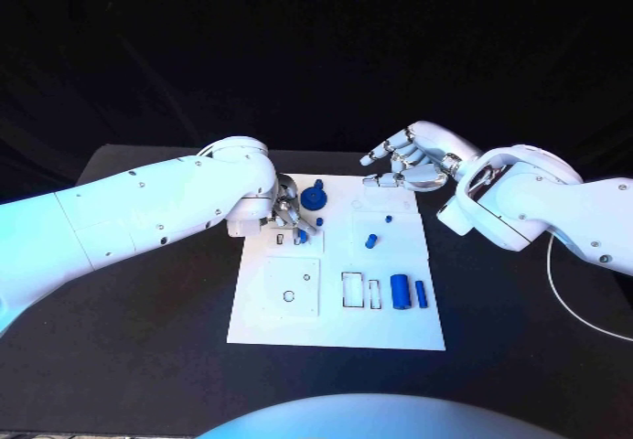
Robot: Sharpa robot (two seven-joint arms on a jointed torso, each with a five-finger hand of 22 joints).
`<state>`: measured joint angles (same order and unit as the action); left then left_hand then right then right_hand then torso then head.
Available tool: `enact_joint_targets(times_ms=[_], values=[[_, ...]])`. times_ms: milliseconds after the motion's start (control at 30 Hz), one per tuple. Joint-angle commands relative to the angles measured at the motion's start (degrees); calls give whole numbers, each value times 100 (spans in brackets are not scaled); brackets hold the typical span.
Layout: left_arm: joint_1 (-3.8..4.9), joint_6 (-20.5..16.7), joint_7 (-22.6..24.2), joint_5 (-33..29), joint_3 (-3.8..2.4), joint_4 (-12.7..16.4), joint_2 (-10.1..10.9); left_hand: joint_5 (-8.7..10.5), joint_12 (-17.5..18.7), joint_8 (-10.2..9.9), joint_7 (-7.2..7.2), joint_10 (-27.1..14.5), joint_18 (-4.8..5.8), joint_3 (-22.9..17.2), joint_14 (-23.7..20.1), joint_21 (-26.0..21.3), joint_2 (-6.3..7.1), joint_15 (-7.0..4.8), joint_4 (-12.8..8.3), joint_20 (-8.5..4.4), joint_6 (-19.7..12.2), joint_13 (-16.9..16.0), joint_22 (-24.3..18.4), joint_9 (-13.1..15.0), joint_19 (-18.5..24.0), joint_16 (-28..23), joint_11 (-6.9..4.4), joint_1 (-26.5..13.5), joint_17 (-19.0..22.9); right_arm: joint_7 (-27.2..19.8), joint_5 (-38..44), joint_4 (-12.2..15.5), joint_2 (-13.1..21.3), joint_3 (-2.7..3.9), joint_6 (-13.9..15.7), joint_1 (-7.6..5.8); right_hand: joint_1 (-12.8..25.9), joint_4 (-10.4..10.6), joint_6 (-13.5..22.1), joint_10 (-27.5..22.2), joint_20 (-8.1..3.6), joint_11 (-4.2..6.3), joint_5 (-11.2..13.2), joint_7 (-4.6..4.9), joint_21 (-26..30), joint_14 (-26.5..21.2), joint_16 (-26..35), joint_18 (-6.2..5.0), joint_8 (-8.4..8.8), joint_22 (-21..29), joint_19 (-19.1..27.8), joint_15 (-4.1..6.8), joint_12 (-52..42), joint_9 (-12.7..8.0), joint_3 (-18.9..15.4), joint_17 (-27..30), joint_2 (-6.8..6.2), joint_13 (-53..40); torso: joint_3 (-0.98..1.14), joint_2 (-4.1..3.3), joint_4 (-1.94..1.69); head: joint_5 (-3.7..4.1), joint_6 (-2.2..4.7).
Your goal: Assemble the parts on the task board
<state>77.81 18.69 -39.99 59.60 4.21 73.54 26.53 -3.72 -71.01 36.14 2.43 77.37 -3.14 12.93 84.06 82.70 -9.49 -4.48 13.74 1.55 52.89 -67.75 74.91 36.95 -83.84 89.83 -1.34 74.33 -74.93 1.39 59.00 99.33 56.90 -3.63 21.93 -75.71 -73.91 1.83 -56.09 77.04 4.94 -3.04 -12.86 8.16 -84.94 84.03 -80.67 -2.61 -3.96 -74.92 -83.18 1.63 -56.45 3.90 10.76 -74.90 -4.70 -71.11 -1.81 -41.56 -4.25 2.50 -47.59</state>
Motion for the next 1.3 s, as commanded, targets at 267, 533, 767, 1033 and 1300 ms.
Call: enact_joint_targets(times_ms=[267, 533, 767, 1033, 1300], values=[[-3, 170, -536, -24, 1, -3, -24, -17, 19, 5, -3, -8, 50, -52, 594, -3, 59, -22, -6, 11, -35, -2, 396, 16, -60, 17, -15, 14, -1507, -11, 15, -8, -32, 0, -103, 2, 50, -4, -21, 28, 0, 2, -20, 7, -1, 352, 9, 0, 2, -375, -27, -37, -7, 5, -22, -362, 10, 5, -2, 1, -4, -15, -15], [-4, 131, -514, -70, 3, -21, -36, -77, 103, -163, -66, -62, 40, -755, 594, -25, -101, -76, -403, -31, -154, 45, 381, 27, -36, 17, -78, 707, -1507, -17, 8, -14, -45, 0, -112, 2, 50, -4, -21, 28, 0, 2, -20, 7, -1, 352, 9, 0, 2, -375, -27, -37, -7, 5, -22, -362, 10, 5, -3, -1, 1, -12, -21], [-5, -10, -451, -137, 4, 21, 6, -339, 332, -468, 108, -104, 28, -3709, 594, -63, 1035, 41, -540, 4, -120, 194, 387, 119, -8, 17, 2, 350, -1507, -6, 2, -27, -56, 0, -123, 4, 50, -4, -21, 28, 0, 2, -20, 7, -1, 352, 9, 0, 2, -375, -27, -37, -7, 5, -22, -362, 10, 5, 0, 0, -2, -13, -27], [-5, -204, -444, -238, -2, 182, 149, -313, 359, -351, 71, -74, 24, -5126, 594, -97, 1525, 17, -882, 38, -141, 225, 385, 434, 0, 17, 20, -237, -1507, 16, 1, -61, -83, 0, -120, 6, 52, 2, -26, 32, -1, 2, -34, 6, -3, 354, 2, 2, -1, -381, -31, -36, -14, 6, -28, -371, 18, 4, 4, 5, -9, -13, -36], [-5, -588, -390, -204, -33, 471, 374, -301, 357, -307, 58, -58, 29, -5332, 594, -95, 1583, 7, -998, 41, -143, 226, 403, 533, -9, 17, 17, -395, -1507, 10, -16, -106, -124, 0, -117, 18, 55, 11, -30, 26, -1, 2, -48, 7, 2, 351, 14, -1, -2, -369, -24, -35, 1, 7, -29, -358, 36, 15, 5, -1, -7, -21, -36]])
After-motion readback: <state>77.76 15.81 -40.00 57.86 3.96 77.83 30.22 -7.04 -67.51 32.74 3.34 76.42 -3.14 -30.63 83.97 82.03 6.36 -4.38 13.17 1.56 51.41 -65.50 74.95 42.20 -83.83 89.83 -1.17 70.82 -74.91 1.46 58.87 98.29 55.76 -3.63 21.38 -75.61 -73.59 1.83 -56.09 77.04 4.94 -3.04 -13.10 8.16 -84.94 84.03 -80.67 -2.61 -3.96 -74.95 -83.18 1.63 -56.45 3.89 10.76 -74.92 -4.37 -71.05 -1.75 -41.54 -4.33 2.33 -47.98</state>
